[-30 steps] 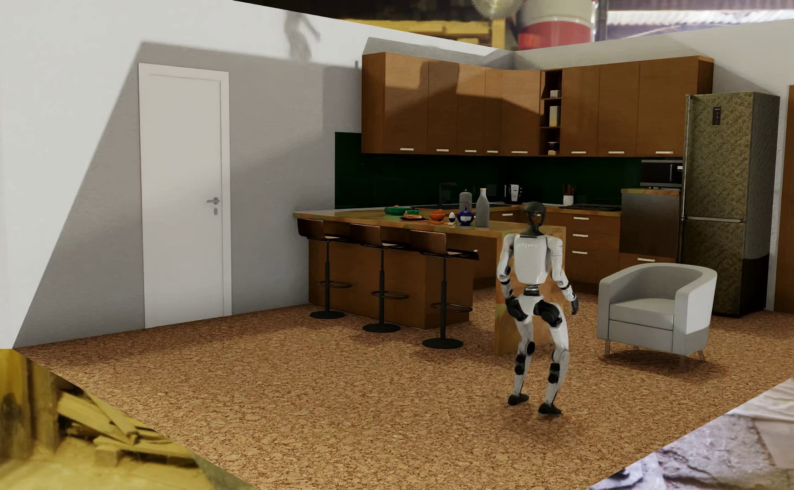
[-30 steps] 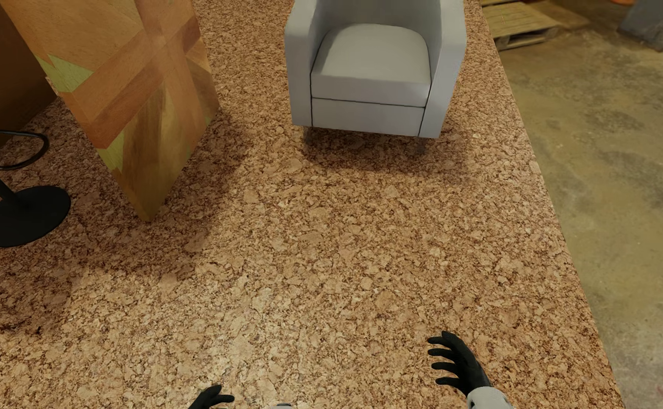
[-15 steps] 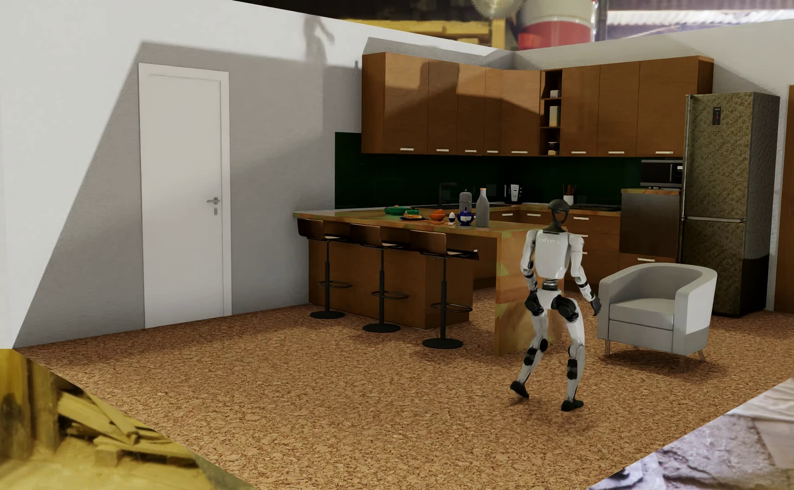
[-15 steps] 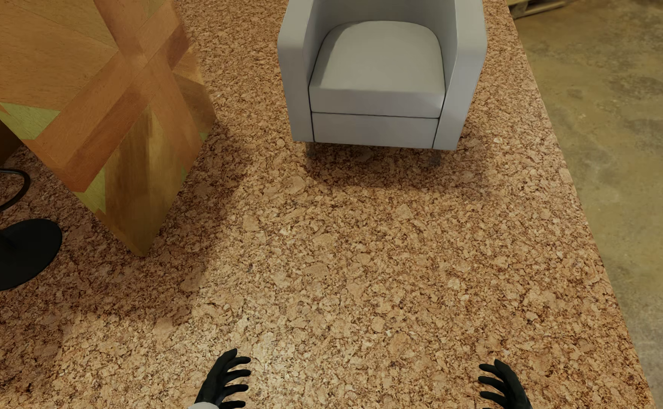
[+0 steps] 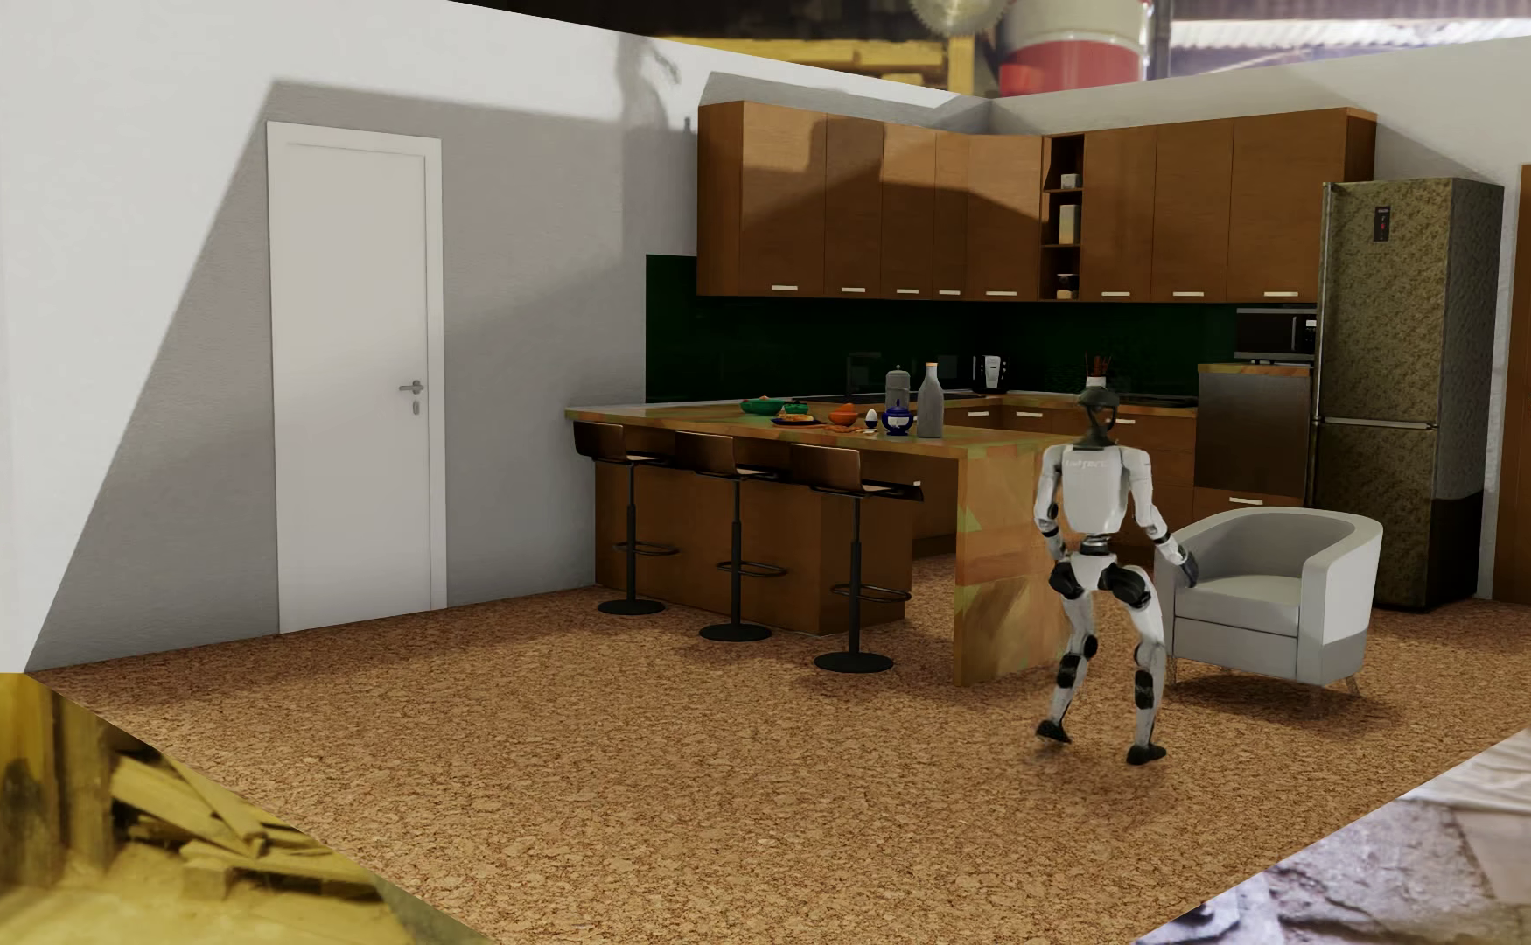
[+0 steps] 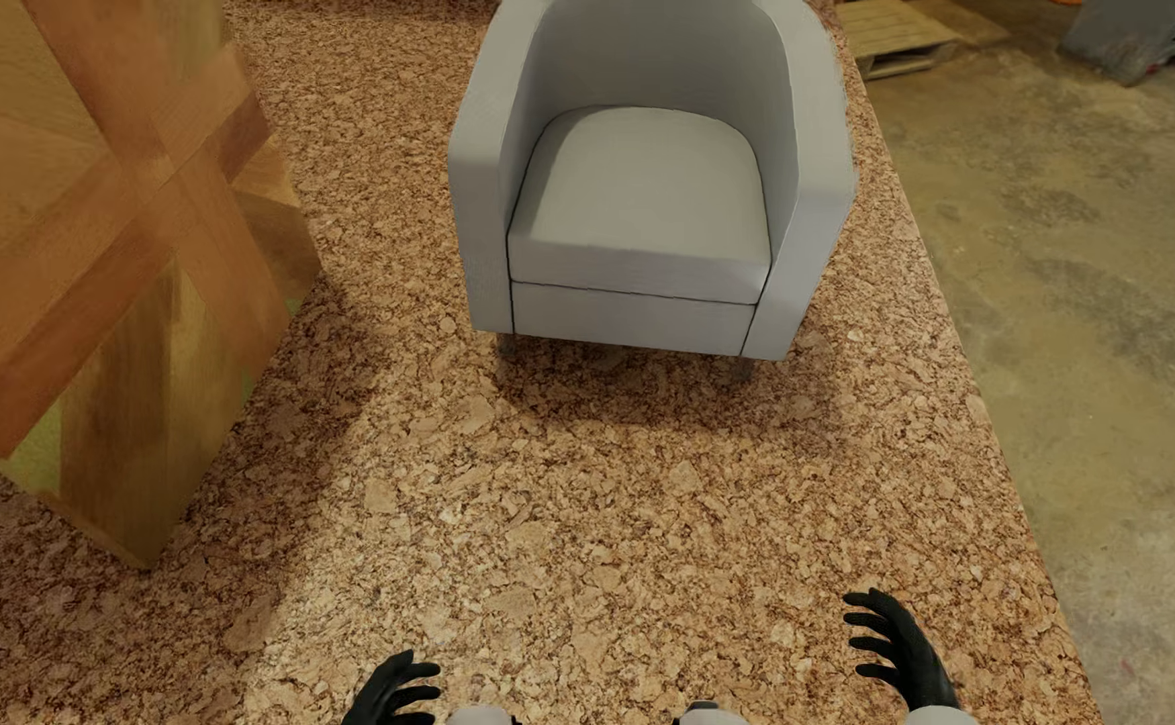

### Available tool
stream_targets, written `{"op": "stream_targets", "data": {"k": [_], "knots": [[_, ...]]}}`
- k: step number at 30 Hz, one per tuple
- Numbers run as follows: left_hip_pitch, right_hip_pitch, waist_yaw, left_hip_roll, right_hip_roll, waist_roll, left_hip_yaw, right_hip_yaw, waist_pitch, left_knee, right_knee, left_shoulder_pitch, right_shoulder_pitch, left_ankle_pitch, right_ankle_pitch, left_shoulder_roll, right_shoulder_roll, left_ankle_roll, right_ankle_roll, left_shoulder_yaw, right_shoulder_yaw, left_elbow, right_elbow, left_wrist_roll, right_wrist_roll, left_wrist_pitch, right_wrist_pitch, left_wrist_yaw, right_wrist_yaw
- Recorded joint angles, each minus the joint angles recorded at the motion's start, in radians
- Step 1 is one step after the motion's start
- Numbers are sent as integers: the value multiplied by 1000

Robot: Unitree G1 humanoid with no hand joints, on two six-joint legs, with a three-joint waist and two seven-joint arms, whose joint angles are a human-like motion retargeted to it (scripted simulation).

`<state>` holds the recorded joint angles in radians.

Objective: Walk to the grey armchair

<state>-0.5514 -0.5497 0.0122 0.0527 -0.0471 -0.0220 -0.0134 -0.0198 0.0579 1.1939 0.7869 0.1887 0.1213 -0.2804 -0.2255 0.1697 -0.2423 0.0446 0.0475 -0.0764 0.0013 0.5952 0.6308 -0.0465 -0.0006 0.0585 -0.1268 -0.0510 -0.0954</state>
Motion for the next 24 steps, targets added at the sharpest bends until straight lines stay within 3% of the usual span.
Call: {"op": "stream_targets", "data": {"k": [1, 2, 4, 5, 7, 9, 12, 14, 15, 16, 17, 18, 19, 20, 21, 22, 23, 24], "knots": [[3, 27, 5, 23, 2, 45, -11, -3, -5, -153, 7, 23, 5, -91, -41, 14, 29, -44, -4, 36, 12, -4, -23, 0, 30, 46, -21, -21, -44], [27, 21, -1, 47, 6, 75, -22, 3, -31, -314, 47, 27, -12, -70, -105, 56, 72, -132, -18, 60, 50, 57, -27, -1, 51, 86, -3, -30, -67], [100, 84, 47, 8, -24, 66, -13, 21, -58, -368, 25, -14, 60, -93, -121, 29, 106, -106, 14, 53, 40, 47, -2, 29, 28, 152, 89, 8, -30], [144, 128, 51, 10, -23, 72, -11, 20, -54, -387, 5, -9, 51, -111, -135, 15, 98, -105, 16, 36, 38, 56, 2, 45, 9, 144, 163, 27, 11], [196, 176, 48, 14, -22, 68, -1, 21, -60, -427, -32, -22, 46, -140, -163, 3, 49, -104, 18, 45, 42, 72, -26, 53, 7, 90, 231, 29, 83], [247, 225, 53, 15, -24, 55, 6, 22, -48, -454, -58, -11, 43, -174, -196, -15, 48, -101, 24, 32, 28, 57, -31, 36, 29, 24, 200, 11, 99], [301, 246, 66, 18, -19, 32, 4, 30, -11, -480, -18, 32, -11, -224, -209, -1, 89, -97, 44, 16, 63, 46, -47, 23, 74, -66, 132, -8, 55], [340, 182, 60, 27, -8, 11, -9, 29, -1, -516, 113, 63, 2, -248, -133, -5, 99, -100, 73, 8, 25, 53, -43, 29, 68, -112, 102, 33, 53], [365, 146, 41, 23, -13, -17, -11, 23, 3, -539, 117, 30, 29, -256, -160, -9, 85, -101, 85, -23, 4, 56, -36, 20, 56, -109, 106, 77, 59], [366, 114, 13, 14, -13, -50, -9, 27, 17, -493, 64, -4, 52, -255, -185, -13, 67, -92, 95, -19, -19, 32, -30, 9, 45, -98, 120, 117, 67], [289, 104, -8, 4, -17, -74, -9, 31, 33, -289, 29, -56, 57, -205, -208, -36, 44, -50, 82, 10, -40, 4, 17, -6, 38, -77, 120, 154, 72], [181, 127, -1, 11, 3, -61, -12, 31, 29, -84, 21, -80, 66, -45, -228, -23, 19, 46, -6, -21, -31, 11, 26, -20, 33, -55, 126, 168, 67], [100, 175, -2, 20, 15, -32, -11, 23, 26, 4, -10, -77, 66, 54, -243, -26, 11, 146, 0, 3, -25, 37, 17, -25, 30, -30, 127, 156, 54], [46, 221, 7, 22, 9, -10, 11, 27, 27, -44, -28, -38, 46, -10, -266, -20, 9, 152, 5, 34, -26, -1, -32, -20, 33, 10, 140, 127, 41], [-2, 205, 27, 37, 12, 28, 25, 23, 20, -186, 63, -19, 9, -75, -253, -17, 22, 116, 4, 49, -1, -5, -13, 4, 37, 44, 120, 94, 27], [-3, 139, 36, 54, 16, 54, 24, 33, 13, -307, 242, -13, -29, -84, -176, 7, 70, -91, 18, 23, 34, 61, 11, 38, 34, 57, 109, 64, 16], [31, 76, 29, 45, 13, 63, 24, 44, 14, -312, 386, -15, -44, -128, -46, 27, 84, -87, 32, -7, 97, 89, 5, 68, 25, 70, 123, 38, 17], [59, 32, 20, 29, 13, 51, 28, 56, 18, -329, 344, -18, -26, -138, -76, 34, 86, -84, 44, -17, 64, 75, -4, 79, 12, 64, 137, 25, 35]]}}
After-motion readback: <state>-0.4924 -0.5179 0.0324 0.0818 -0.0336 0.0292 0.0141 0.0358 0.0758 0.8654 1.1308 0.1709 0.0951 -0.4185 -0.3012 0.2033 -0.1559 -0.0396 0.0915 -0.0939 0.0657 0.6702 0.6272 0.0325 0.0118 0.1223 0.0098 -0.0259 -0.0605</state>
